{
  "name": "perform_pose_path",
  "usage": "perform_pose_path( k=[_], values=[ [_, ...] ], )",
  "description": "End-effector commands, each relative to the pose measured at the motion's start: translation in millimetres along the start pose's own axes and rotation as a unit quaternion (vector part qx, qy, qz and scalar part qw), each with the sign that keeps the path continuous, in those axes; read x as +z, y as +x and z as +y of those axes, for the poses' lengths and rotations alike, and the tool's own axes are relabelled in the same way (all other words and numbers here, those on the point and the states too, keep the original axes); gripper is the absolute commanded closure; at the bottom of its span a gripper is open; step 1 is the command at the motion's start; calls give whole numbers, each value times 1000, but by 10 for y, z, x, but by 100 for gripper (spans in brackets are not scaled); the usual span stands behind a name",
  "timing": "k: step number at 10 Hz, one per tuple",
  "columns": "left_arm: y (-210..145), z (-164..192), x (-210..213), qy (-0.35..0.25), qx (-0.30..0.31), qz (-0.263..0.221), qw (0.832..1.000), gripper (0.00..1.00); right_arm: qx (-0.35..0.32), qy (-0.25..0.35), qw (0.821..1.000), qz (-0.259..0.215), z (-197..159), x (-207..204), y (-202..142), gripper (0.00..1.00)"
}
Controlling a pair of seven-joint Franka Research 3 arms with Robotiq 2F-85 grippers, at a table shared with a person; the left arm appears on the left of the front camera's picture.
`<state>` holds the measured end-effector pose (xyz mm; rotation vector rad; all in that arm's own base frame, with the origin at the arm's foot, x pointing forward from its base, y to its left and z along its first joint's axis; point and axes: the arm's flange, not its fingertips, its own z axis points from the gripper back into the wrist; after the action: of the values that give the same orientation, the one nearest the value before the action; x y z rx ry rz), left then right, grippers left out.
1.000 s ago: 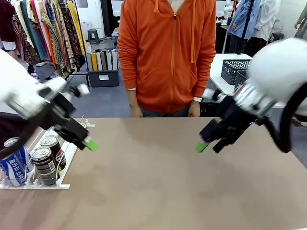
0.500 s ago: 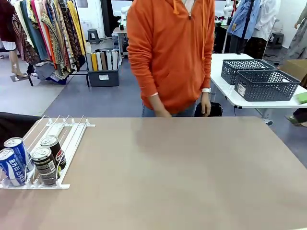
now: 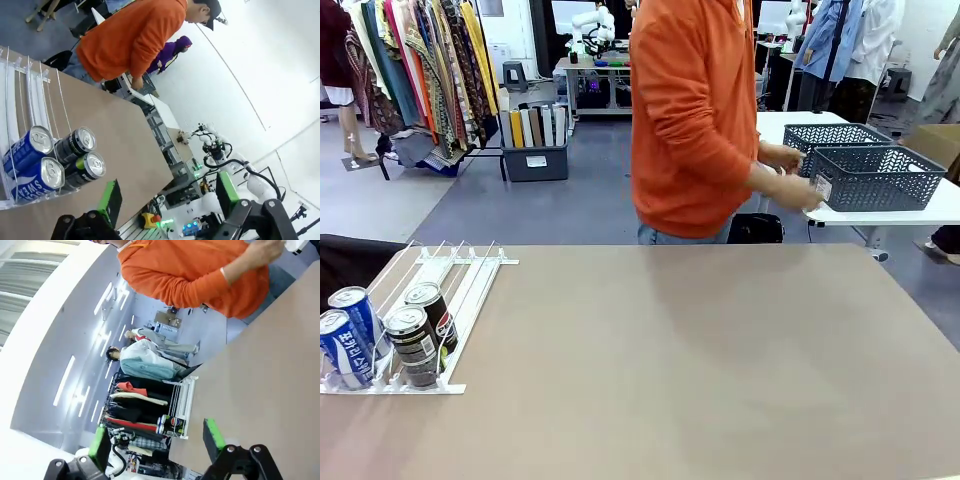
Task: Retrieve and store the cans from the dispenser.
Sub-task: Pick up one can from the Automatic Can Dispenser and place it in the middle of the table.
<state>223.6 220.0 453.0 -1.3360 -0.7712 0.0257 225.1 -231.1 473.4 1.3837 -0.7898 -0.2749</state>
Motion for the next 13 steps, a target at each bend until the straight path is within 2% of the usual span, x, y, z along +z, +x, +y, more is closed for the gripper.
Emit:
perform_pose_path(
  k=[1, 7, 8, 9, 10, 12, 13],
  values=[
    [1, -67, 4, 2, 3, 5, 1000, 0, -1, -9, 1000, 4, 93, 22, -20, 0],
    [-19, -38, -6, 10, 8, 10, 1000, 0, -1, -9, 1000, 4, 93, 22, -20, 0],
    [-57, -258, -110, 65, -43, 33, 996, 0, -1, -9, 1000, 4, 93, 22, -20, 0],
    [-62, -456, -343, 110, -76, 98, 986, 0, -1, -9, 1000, 4, 93, 22, -20, 0],
    [-62, -655, -739, 192, -117, 187, 956, 0, -1, -9, 1000, 4, 93, 22, -20, 0],
    [-191, -858, -1459, 337, -207, 332, 856, 0, -1, -9, 1000, 4, 93, 22, -20, 0],
    [-225, -856, -1746, 395, -235, 370, 807, 0, -1, -9, 1000, 4, 93, 22, -20, 0]
  ],
)
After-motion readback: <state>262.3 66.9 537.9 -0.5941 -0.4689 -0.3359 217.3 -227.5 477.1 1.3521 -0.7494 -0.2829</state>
